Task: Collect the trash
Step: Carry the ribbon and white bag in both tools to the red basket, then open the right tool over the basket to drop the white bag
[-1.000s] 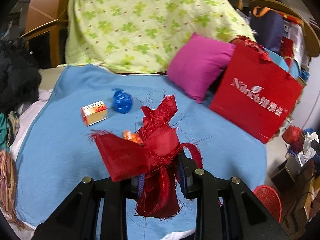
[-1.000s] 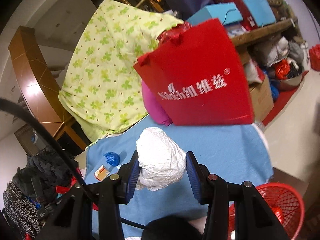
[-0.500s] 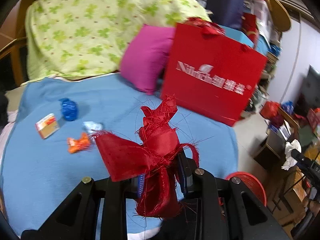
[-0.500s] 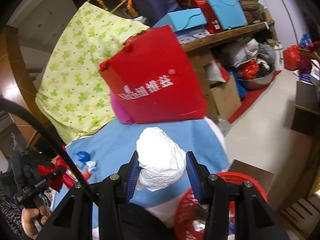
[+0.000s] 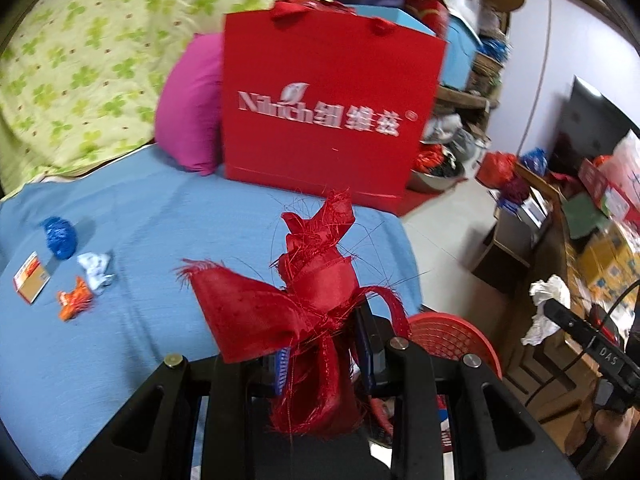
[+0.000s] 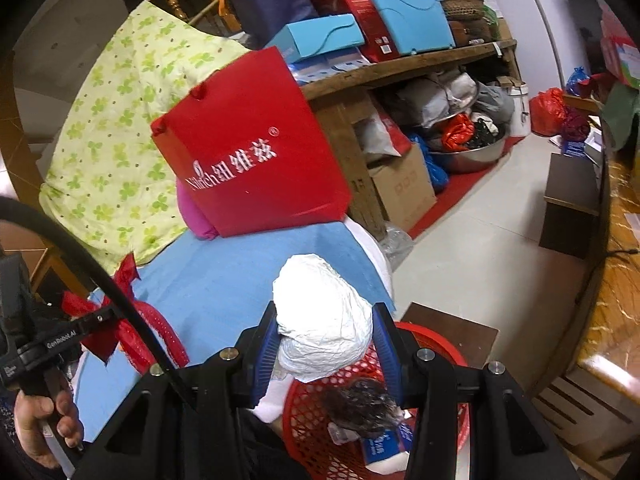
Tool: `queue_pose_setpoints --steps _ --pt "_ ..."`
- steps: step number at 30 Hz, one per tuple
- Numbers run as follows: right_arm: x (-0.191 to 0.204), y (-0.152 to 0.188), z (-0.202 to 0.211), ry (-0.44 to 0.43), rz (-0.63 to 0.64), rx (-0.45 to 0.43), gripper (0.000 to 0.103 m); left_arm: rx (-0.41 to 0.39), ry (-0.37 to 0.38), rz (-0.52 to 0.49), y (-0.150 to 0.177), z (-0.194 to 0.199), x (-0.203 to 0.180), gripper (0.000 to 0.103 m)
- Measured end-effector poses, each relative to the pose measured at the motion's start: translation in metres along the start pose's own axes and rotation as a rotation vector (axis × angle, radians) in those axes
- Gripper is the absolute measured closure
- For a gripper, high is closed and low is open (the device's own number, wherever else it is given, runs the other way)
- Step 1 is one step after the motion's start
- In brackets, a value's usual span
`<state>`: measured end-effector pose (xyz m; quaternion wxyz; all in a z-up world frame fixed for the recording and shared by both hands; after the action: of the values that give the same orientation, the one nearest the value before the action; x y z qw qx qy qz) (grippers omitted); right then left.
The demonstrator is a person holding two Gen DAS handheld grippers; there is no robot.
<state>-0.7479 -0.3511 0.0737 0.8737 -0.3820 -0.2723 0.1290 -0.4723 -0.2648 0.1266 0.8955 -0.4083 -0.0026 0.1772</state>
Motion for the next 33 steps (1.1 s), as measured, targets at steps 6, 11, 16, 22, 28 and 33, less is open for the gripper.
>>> queue_pose_setpoints --steps 6,11,16,22,28,33 --pt "-0.012 0.012 -0.006 0.028 -0.007 0.029 0.055 0.049 0.029 -0.043 0.011 -0.019 -0.026 0.073" --pt "-0.023 0.023 -0.015 0.050 -0.010 0.062 0.055 0.074 0.046 -0.059 0.017 -0.030 -0.037 0.073" --pt "-0.035 0.038 -0.029 0.078 -0.014 0.109 0.055 0.090 0.059 -0.067 0.019 -0.039 -0.046 0.073" --pt "-0.046 0.052 -0.043 0.088 -0.024 0.154 0.055 0.111 0.060 -0.077 0.024 -0.047 -0.052 0.073" --pt "-0.049 0.059 -0.049 0.098 -0.013 0.174 0.055 0.125 0.064 -0.081 0.026 -0.053 -0.056 0.073" --pt "-0.050 0.062 -0.051 0.116 -0.006 0.187 0.055 0.137 0.075 -0.084 0.030 -0.058 -0.060 0.073"
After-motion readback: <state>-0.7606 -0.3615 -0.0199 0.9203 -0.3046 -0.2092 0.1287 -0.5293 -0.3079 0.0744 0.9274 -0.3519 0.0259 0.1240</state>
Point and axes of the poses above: each gripper's, at about its wrist camera, not at the fingertips, and z roughly against the way its jaws point, x to its left, y to its underside, the point moved 4 cm from there along -z, roughly the way its jaws point, and after that the axes turned 4 degrees about y, right-handed, at the moved point
